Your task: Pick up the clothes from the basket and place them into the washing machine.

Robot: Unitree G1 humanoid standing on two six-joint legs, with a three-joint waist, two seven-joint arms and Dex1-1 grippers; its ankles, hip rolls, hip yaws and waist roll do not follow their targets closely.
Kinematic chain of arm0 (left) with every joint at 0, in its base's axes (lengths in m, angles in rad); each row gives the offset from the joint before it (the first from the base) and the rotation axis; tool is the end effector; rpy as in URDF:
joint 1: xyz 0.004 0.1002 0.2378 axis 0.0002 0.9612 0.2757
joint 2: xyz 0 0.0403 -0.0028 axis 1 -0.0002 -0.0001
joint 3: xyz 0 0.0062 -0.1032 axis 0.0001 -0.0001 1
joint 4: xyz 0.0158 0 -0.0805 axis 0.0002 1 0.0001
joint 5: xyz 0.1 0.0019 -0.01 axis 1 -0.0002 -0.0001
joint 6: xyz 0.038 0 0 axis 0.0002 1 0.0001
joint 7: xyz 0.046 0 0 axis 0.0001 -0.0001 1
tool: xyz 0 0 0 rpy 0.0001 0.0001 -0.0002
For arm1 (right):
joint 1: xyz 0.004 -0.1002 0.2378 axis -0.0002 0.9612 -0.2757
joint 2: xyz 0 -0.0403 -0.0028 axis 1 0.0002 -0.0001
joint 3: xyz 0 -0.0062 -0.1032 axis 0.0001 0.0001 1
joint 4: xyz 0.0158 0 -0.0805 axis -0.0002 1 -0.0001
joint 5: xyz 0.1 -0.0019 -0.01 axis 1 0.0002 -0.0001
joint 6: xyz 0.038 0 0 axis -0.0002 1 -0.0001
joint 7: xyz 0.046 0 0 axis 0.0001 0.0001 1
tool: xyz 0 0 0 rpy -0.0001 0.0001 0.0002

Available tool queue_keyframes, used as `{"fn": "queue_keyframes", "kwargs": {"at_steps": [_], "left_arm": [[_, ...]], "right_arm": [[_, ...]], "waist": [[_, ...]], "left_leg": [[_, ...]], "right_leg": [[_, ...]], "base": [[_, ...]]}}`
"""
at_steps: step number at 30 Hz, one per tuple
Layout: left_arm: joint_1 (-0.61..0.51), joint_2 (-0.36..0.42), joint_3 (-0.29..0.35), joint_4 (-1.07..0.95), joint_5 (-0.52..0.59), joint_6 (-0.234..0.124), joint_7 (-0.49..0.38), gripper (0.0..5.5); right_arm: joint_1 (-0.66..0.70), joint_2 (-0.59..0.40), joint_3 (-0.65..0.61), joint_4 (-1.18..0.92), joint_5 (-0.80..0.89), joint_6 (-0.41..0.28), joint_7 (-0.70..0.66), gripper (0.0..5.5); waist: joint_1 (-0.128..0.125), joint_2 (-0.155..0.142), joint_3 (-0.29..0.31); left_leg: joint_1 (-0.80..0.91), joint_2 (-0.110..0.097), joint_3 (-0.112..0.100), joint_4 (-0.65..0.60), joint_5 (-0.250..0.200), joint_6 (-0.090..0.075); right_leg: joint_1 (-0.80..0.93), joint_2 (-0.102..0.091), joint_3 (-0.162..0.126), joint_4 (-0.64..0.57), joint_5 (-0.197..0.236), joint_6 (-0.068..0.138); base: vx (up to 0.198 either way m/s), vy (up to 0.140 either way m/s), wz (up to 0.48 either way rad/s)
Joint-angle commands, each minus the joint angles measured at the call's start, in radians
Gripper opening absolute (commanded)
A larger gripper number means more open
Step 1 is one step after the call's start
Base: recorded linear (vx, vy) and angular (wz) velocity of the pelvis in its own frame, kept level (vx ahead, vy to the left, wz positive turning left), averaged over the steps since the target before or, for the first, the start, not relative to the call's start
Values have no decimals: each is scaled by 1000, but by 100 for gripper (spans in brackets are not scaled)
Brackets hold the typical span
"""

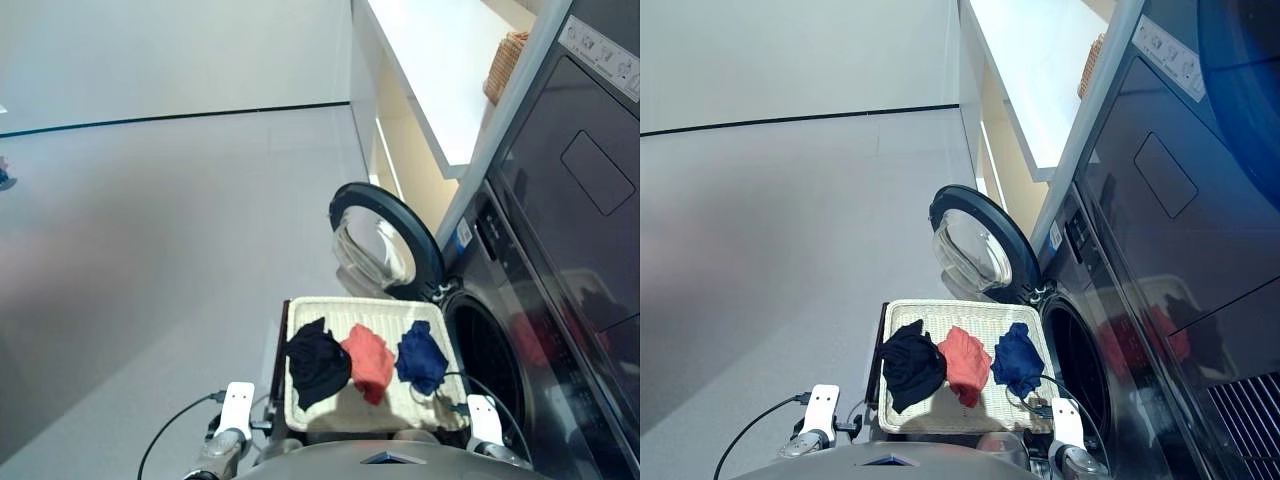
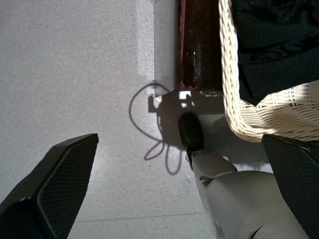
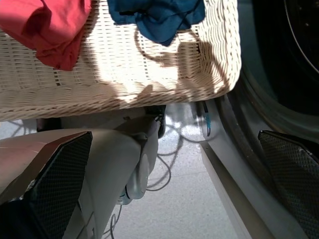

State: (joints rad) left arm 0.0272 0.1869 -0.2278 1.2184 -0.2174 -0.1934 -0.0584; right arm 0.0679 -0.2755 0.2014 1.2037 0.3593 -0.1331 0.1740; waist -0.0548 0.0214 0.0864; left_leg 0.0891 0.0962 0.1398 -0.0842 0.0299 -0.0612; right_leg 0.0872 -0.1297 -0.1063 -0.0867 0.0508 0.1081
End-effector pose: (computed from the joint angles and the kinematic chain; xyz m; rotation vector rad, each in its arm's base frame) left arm 0.0706 0.1997 -0.1181 0.0802 1.0639 -0.0105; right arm 0.0556 -0.2336 -0.1138 0.0402 1.1257 -0.0612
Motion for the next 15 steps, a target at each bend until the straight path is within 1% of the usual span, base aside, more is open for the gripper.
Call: {"fn": "queue_keyframes", "kwargs": {"at_steps": [1, 5, 9, 12, 15], "left_arm": [[-83, 58, 30, 32, 12, -30, 1, 550], [-82, 52, 32, 40, -4, -27, -8, 550], [-80, 38, 25, 36, -16, -28, -13, 550], [-83, 30, 19, 30, -26, -27, -8, 550], [-86, 24, 4, -4, -41, -35, -4, 550]], "right_arm": [[-62, 34, 25, 39, -14, -10, 4, 550], [-60, 39, 26, 54, -16, -6, 9, 550], [-53, 41, 20, 51, -9, -7, 9, 550], [-55, 39, 17, 52, -2, -9, 5, 550], [-53, 32, 26, 28, -1, -18, 3, 550]], "waist": [[1, -69, 13], [2, -70, 10], [1, -68, 8], [-1, -68, 12], [-6, -68, 16]], "left_leg": [[46, 11, 65, -3, -26, -17], [47, 13, 64, -3, -24, -19], [46, 18, 63, -3, -20, -23], [45, 22, 63, -3, -18, -24], [46, 26, 62, -3, -18, -27]], "right_leg": [[12, -94, -42, -1, 28, 70], [16, -93, -47, -1, 26, 69], [17, -88, -52, -1, 22, 66], [16, -85, -51, -1, 22, 64], [18, -79, -50, -1, 19, 60]], "base": [[0, 0, 0], [0, 0, 0], [0, 0, 0], [0, 0, 0], [0, 0, 0]]}}
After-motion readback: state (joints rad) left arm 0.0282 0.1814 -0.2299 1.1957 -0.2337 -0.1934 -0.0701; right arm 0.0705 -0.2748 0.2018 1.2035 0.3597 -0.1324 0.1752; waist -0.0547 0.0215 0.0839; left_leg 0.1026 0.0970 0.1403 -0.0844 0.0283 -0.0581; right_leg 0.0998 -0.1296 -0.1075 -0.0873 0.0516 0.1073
